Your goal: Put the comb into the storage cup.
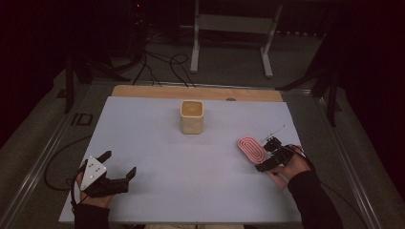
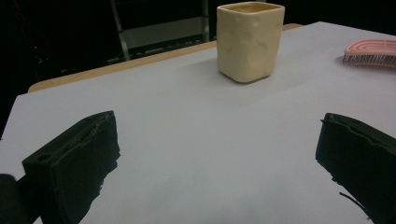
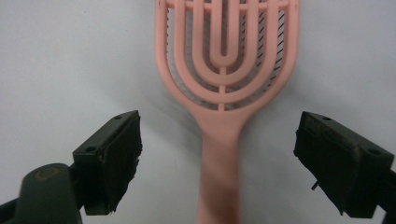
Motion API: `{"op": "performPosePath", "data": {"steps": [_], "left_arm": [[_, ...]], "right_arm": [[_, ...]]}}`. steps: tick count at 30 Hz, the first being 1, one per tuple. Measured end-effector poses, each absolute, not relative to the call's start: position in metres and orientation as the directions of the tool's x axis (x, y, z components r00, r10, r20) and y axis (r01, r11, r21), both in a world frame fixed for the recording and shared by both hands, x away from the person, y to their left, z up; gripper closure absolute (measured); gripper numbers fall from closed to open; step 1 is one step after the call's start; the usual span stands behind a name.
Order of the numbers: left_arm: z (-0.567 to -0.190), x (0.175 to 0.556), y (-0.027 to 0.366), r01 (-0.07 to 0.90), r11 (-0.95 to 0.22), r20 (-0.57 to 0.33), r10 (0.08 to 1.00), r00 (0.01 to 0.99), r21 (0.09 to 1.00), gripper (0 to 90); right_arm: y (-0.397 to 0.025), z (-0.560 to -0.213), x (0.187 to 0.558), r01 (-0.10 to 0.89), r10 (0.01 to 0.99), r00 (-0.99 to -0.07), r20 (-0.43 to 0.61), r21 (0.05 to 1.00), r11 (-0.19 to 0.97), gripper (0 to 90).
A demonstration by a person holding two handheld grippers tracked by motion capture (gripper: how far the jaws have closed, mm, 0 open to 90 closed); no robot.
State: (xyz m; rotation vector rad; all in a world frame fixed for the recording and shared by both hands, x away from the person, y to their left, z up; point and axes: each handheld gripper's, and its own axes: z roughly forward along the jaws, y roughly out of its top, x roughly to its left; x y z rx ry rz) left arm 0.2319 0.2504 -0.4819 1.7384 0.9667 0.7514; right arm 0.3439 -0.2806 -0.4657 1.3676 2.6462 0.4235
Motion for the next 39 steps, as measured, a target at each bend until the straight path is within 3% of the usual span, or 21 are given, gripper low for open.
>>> {"op": "performPosePath", "data": {"steps": [8, 20, 39], "left_arm": [[-0.482, 0.232, 0.250, 0.270, -0.215, 0.056, 0.867, 0.496, 0.938, 0.0], [-0.482, 0.232, 0.250, 0.271, -0.217, 0.057, 0.866, 0.496, 0.938, 0.0], [-0.483, 0.232, 0.250, 0.272, -0.216, 0.057, 0.868, 0.494, 0.938, 0.1]], "right_arm": [[-0.279, -0.469, 0.348, 0.795, 0.824, -0.566, 0.028, 0.282, 0.537, 24.1], [-0.277, -0.477, 0.353, 0.812, 0.828, -0.559, 0.035, 0.224, 0.539, 52.0], [-0.272, -0.488, 0.356, 0.818, 0.829, -0.560, -0.006, 0.159, 0.553, 64.5]]}}
